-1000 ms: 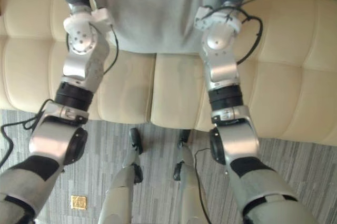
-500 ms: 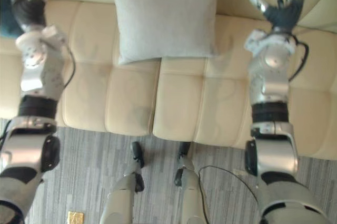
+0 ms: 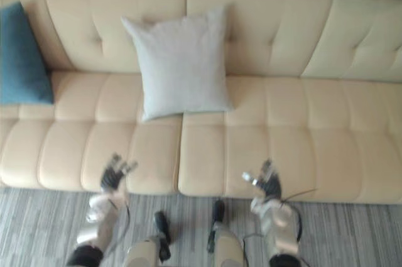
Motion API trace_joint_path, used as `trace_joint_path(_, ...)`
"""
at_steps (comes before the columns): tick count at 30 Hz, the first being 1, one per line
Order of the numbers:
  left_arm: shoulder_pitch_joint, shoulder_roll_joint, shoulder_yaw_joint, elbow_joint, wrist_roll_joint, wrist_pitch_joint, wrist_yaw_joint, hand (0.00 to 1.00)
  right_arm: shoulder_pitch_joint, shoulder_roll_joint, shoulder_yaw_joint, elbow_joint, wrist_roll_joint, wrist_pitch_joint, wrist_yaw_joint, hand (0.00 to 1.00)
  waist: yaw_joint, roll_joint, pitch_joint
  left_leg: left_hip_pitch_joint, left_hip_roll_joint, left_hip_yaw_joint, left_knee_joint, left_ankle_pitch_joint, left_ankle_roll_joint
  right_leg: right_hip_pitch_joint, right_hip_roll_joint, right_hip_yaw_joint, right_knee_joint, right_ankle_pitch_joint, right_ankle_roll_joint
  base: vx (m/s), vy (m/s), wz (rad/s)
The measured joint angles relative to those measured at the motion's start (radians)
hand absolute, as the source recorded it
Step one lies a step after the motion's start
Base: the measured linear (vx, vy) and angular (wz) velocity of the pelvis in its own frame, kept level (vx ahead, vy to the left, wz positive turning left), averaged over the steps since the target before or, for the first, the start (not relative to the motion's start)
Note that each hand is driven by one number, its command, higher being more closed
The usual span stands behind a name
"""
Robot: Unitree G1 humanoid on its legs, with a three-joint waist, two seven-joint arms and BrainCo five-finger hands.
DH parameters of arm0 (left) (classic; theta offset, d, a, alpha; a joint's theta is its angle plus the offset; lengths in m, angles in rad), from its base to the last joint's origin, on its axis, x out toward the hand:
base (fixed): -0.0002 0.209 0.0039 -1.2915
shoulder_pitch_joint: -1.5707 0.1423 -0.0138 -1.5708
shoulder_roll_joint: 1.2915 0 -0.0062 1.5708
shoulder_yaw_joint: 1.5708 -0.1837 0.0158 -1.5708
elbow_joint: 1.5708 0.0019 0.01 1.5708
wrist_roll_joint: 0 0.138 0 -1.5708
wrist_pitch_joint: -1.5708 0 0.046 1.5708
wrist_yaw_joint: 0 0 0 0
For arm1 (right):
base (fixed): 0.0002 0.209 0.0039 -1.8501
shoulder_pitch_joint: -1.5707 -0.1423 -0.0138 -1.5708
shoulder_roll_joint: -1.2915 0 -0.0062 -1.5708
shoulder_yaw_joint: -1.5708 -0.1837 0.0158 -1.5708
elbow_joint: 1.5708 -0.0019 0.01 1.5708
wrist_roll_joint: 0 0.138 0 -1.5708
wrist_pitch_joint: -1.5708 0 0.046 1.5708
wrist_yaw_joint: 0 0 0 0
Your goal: Pick up cushions and gather them together orderly.
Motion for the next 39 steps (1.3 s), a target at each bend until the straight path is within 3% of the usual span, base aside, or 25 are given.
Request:
trace_joint_path(5,0.026,-0.044,0.052,0.202,0.138,0.042,-0.033,0.00,0.011,0.035,-0.024,0.188,-0.055,0.020,0.009,0.00,0.003,0.003,-0.057,0.098,0.001,0.023,-0.036,-0.004,-0.006,0.085,0.011,0.019,-0.037,0.006,0.007,0.03,0.004,-0.14)
trace_joint_path(10,0.027,-0.061,0.109,0.272,0.200,0.060,-0.033,0.00,0.016,0.036,-0.069,0.267,-0.081,0.033,0.007,0.00,0.003,0.000,-0.096,0.165,-0.009,0.027,-0.074,-0.002,-0.008,0.147,0.009,0.021,-0.064,0.011,0.009,0.05,0.018,-0.03)
trace_joint_path(15,0.027,-0.062,0.133,0.315,0.231,0.067,-0.031,0.00,0.018,0.042,-0.106,0.312,-0.106,0.042,0.006,0.00,0.003,-0.002,-0.104,0.223,-0.022,0.042,-0.104,-0.001,-0.010,0.186,0.009,0.035,-0.066,0.012,0.011,0.05,0.021,-0.10)
trace_joint_path(22,0.016,-0.060,0.158,0.333,0.239,0.077,-0.027,0.00,-0.015,0.072,-0.089,0.314,-0.111,0.054,-0.007,0.00,0.007,-0.016,-0.081,0.262,-0.023,0.164,-0.069,-0.039,-0.009,0.134,0.018,0.138,0.000,0.027,0.029,-0.04,0.017,-0.51)
trace_joint_path(23,0.006,-0.062,0.164,0.333,0.240,0.078,-0.026,0.00,-0.014,0.072,-0.075,0.314,-0.111,0.055,-0.011,0.00,0.003,-0.021,-0.075,0.241,-0.015,0.185,-0.029,-0.054,0.004,0.109,0.022,0.135,0.019,0.055,0.053,-0.15,-0.020,-0.51)
trace_joint_path(24,-0.008,-0.074,0.172,0.329,0.244,0.078,-0.026,0.00,-0.033,0.069,-0.069,0.314,-0.111,0.056,-0.013,0.00,0.015,-0.002,-0.066,0.222,0.028,0.211,-0.004,-0.063,0.020,0.094,0.040,0.124,0.018,0.101,0.069,-0.17,-0.032,-0.42)
trace_joint_path(25,-0.008,-0.078,0.183,0.331,0.256,0.078,-0.026,0.00,-0.035,0.072,-0.070,0.315,-0.111,0.059,-0.014,0.00,0.011,0.009,-0.058,0.214,0.038,0.213,0.007,-0.063,0.021,0.078,0.038,0.107,0.066,0.077,0.055,-0.13,-0.018,-0.27)
trace_joint_path(26,-0.020,-0.083,0.196,0.330,0.265,0.078,-0.024,0.00,-0.033,0.076,-0.069,0.316,-0.112,0.062,-0.013,0.00,0.005,0.001,-0.058,0.213,0.048,0.214,0.024,-0.063,0.020,0.028,0.001,0.038,0.305,-0.042,0.006,-0.04,-0.032,0.10)
trace_joint_path(27,-0.017,-0.079,0.196,0.325,0.268,0.078,-0.020,0.00,-0.029,0.077,-0.068,0.328,-0.115,0.062,-0.014,0.00,-0.001,-0.010,-0.058,0.212,0.051,0.202,0.049,-0.063,0.021,0.030,-0.044,0.010,0.470,-0.112,0.011,-0.03,-0.080,0.16)
trace_joint_path(29,-0.004,-0.071,0.195,0.321,0.267,0.077,-0.013,0.00,-0.031,0.077,-0.066,0.352,-0.123,0.061,-0.014,0.00,0.000,-0.033,-0.061,0.194,0.054,0.179,0.090,-0.063,0.021,0.056,-0.103,0.020,0.597,-0.169,0.045,-0.02,-0.229,0.38)
trace_joint_path(30,-0.006,-0.065,0.198,0.320,0.267,0.077,-0.012,0.00,-0.034,0.078,-0.065,0.356,-0.142,0.059,-0.014,0.00,0.000,-0.054,-0.062,0.171,0.050,0.156,0.130,-0.062,0.021,0.057,-0.111,0.029,0.588,-0.191,0.076,-0.01,-0.212,0.38)
trace_joint_path(31,-0.013,-0.066,0.206,0.320,0.267,0.079,-0.011,0.00,-0.037,0.072,-0.066,0.358,-0.148,0.060,-0.014,0.00,-0.002,-0.055,-0.058,0.158,0.057,0.150,0.143,-0.057,0.023,0.060,-0.093,0.018,0.566,-0.196,0.076,-0.04,-0.187,0.13)
trace_joint_path(32,-0.005,-0.082,0.210,0.318,0.267,0.082,-0.010,0.00,-0.039,0.068,-0.066,0.360,-0.150,0.062,-0.014,0.00,0.012,-0.031,-0.066,0.136,0.077,0.139,0.144,-0.053,0.029,0.067,-0.062,0.019,0.508,-0.190,0.075,-0.09,-0.202,-0.23)
trace_joint_path(33,0.006,-0.104,0.206,0.312,0.266,0.081,-0.007,0.00,-0.063,0.061,-0.069,0.359,-0.150,0.062,-0.022,0.00,0.032,0.015,-0.066,0.102,0.105,0.123,0.142,-0.021,0.032,0.128,-0.011,0.041,0.344,-0.187,0.071,-0.12,-0.244,-0.34)
trace_joint_path(34,0.007,-0.109,0.197,0.312,0.265,0.081,-0.006,0.00,-0.077,0.060,-0.067,0.359,-0.150,0.061,-0.023,0.00,0.031,0.019,-0.056,0.090,0.111,0.121,0.143,-0.012,0.022,0.136,-0.001,0.041,0.298,-0.186,0.069,-0.14,-0.240,-0.30)
trace_joint_path(37,-0.007,-0.121,0.183,0.312,0.258,0.081,-0.006,0.00,-0.109,0.060,-0.042,0.359,-0.149,0.061,-0.031,0.00,0.024,0.032,-0.028,0.040,0.122,0.062,0.143,0.013,-0.007,0.154,0.020,0.021,0.185,-0.180,-0.006,-0.20,-0.140,0.01)
trace_joint_path(39,-0.010,-0.126,0.183,0.304,0.259,0.080,-0.006,0.00,-0.106,0.059,-0.043,0.362,-0.149,0.062,-0.033,0.00,0.024,0.029,-0.019,0.044,0.117,0.038,0.130,0.029,-0.017,0.150,0.019,0.016,0.192,-0.177,-0.013,-0.30,-0.064,0.14)
